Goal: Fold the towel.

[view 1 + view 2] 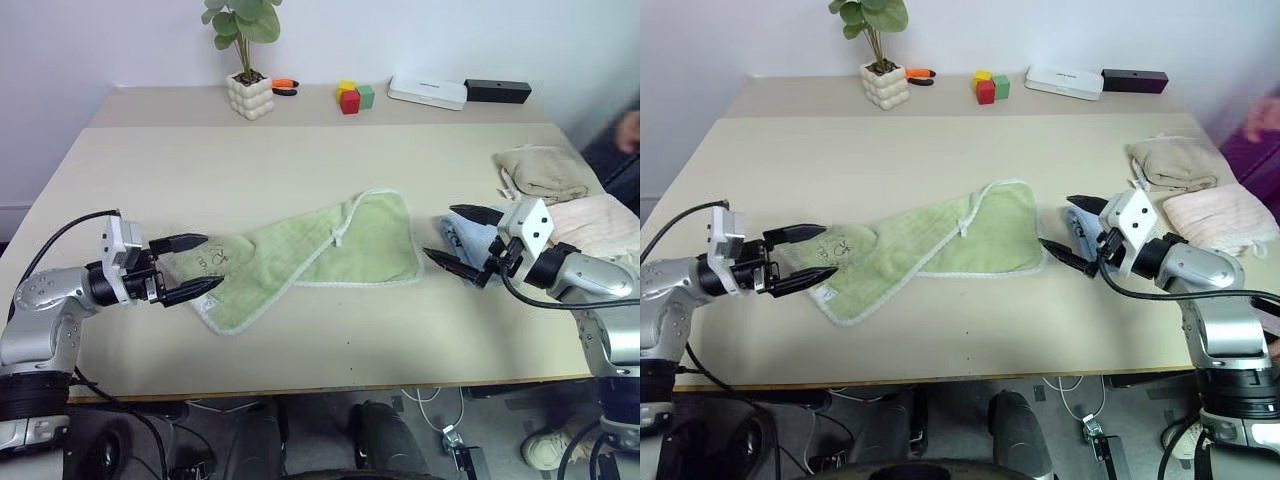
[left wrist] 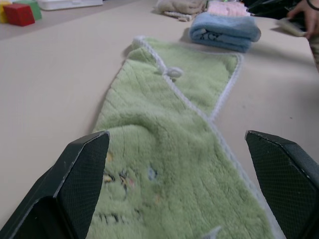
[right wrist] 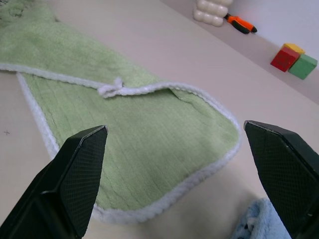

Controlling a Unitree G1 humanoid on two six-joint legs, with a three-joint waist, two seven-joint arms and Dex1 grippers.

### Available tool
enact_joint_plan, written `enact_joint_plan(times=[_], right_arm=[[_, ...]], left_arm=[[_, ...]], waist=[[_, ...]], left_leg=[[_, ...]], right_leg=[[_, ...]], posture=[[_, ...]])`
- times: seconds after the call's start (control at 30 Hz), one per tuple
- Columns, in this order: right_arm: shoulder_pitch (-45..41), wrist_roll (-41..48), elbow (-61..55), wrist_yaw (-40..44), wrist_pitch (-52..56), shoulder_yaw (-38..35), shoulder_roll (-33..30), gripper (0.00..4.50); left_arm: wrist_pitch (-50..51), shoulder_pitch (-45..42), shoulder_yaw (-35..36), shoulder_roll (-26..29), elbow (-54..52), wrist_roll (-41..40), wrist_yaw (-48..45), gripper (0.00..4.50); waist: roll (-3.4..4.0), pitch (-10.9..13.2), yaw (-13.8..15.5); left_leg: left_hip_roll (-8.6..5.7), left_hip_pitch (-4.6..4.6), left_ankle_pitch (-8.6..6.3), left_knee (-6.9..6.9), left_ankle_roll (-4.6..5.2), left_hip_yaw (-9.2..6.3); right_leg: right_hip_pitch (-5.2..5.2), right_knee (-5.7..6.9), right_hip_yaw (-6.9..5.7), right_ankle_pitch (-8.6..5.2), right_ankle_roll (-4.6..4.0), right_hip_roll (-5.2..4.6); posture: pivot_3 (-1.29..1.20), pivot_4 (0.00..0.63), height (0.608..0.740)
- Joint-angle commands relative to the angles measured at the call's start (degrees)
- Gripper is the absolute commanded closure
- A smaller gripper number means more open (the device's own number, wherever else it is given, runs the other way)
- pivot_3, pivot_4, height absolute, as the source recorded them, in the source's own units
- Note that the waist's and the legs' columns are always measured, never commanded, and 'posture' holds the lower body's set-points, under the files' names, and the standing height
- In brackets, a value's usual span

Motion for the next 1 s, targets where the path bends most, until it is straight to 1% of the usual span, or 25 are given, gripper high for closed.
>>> enact_joint_plan(times=[0.03,0.1,0.17,0.3,0.43,0.57,0.63,0.67,0.7,0.77,0.83,1.0], right_arm=[[-0.43,1.03,-2.97,-0.69,0.17,-1.4,-0.36,0.03],[-0.13,0.98,-3.79,-1.54,0.4,-1.13,0.46,0.03],[-0.09,1.24,-4.63,-2.32,0.78,-1.08,1.03,0.03],[-0.56,0.51,-4.31,-3.39,-0.05,-0.91,1.89,0.03],[-4.13,-0.91,-3.07,-4.65,-1.66,2.55,4.74,0.03],[-8.89,-3.27,-1.11,-6.44,-2.79,6.81,9.02,0.03],[-10.52,-3.28,-0.05,-6.3,-3.88,6.77,9.83,0.03],[-10.91,-3.12,0.79,-6.16,-4.59,6.43,10.02,0.03],[-10.84,-3.39,1.4,-6.17,-5.38,6.6,10.31,0.03],[-10.36,-4.12,2.13,-6.09,-7.0,7.29,10.68,0.03],[-10.41,-4.66,2.34,-6.79,-8.06,8.03,11.61,0.03],[-9.15,-5.76,0.85,-9.86,-9.2,8.74,14.81,0.03]], left_arm=[[-0.23,-0.83,0.1,0.03,-1.77,-0.56,-0.04,0.0],[0.86,-1.57,-0.38,0.01,-2.32,-1.38,-0.65,0.0],[4.54,-2.77,-0.74,0.41,-3.88,-3.86,-1.65,0.0],[7.63,-3.56,-0.85,3.14,-5.13,-5.67,-5.85,0.0],[4.97,-3.1,-1.31,5.94,-3.66,-3.7,-10.12,0.0],[1.52,0.53,-2.74,6.97,-5.08,-1.44,-12.9,0.0],[1.75,2.05,-4.89,7.59,-9.37,-0.72,-13.74,0.0],[0.8,2.57,-6.34,7.87,-11.02,0.76,-13.84,0.0],[-2.19,2.88,-7.24,8.09,-11.07,2.92,-14.16,0.0],[-6.91,2.64,-8.12,8.53,-9.48,6.16,-14.35,0.0],[-10.36,2.1,-8.3,8.33,-7.25,7.57,-14.46,0.0],[-24.2,0.91,-12.5,6.76,0.42,15.82,-13.21,0.0]], waist=[[0.0,0.0,0.03],[-0.01,0.0,0.0],[-0.01,0.0,0.06],[-0.01,0.0,-0.1],[0.02,0.01,-0.54],[0.05,0.02,-0.47],[0.05,0.02,-0.1],[0.01,0.04,0.19],[0.01,0.04,0.4],[-0.01,0.03,0.81],[0.0,0.02,0.78],[0.03,0.01,0.62]], left_leg=[[-0.01,0.0,0.0,0.0,0.0,0.0],[-0.01,0.0,0.0,0.01,0.0,0.0],[-0.01,0.0,0.0,0.01,0.0,-0.01],[-0.02,0.0,0.0,0.02,0.0,0.0],[0.01,0.02,0.0,-0.06,0.0,-0.01],[0.02,0.02,0.0,-0.07,0.0,0.01],[0.02,-0.01,0.0,-0.07,0.0,0.01],[0.01,-0.03,0.0,-0.06,0.0,0.02],[0.01,-0.04,0.0,-0.02,0.0,0.01],[-0.05,-0.03,0.0,0.05,0.0,0.05],[-0.04,-0.02,0.0,0.07,0.0,0.05],[-0.01,-0.01,0.0,-0.01,0.0,0.05]], right_leg=[[0.01,0.0,0.0,0.0,0.0,-0.01],[0.02,-0.01,0.0,0.0,0.0,-0.01],[0.02,0.0,0.0,0.0,0.0,0.0],[0.03,-0.01,0.0,0.0,0.0,-0.01],[-0.03,0.0,0.0,0.0,0.0,0.05],[-0.05,0.01,0.01,-0.01,-0.01,0.04],[-0.08,0.0,0.01,-0.01,-0.02,0.04],[-0.08,0.01,0.01,-0.01,-0.02,0.01],[-0.05,-0.01,0.0,-0.03,-0.05,0.0],[0.0,-0.03,0.01,-0.11,-0.21,-0.08],[0.0,-0.03,0.01,-0.11,-0.24,-0.07],[-0.05,0.0,0.01,-0.09,-0.21,-0.02]], posture=[[0.0,0.15,0.735],[0.0,0.15,0.735],[0.0,0.15,0.735],[0.0,0.15,0.735],[0.0,0.15,0.735],[0.0,0.15,0.735],[0.0,0.15,0.735],[0.0,0.15,0.735],[0.0,0.15,0.735],[0.0,0.15,0.735],[0.0,0.15,0.735],[0.0,0.15,0.735]])
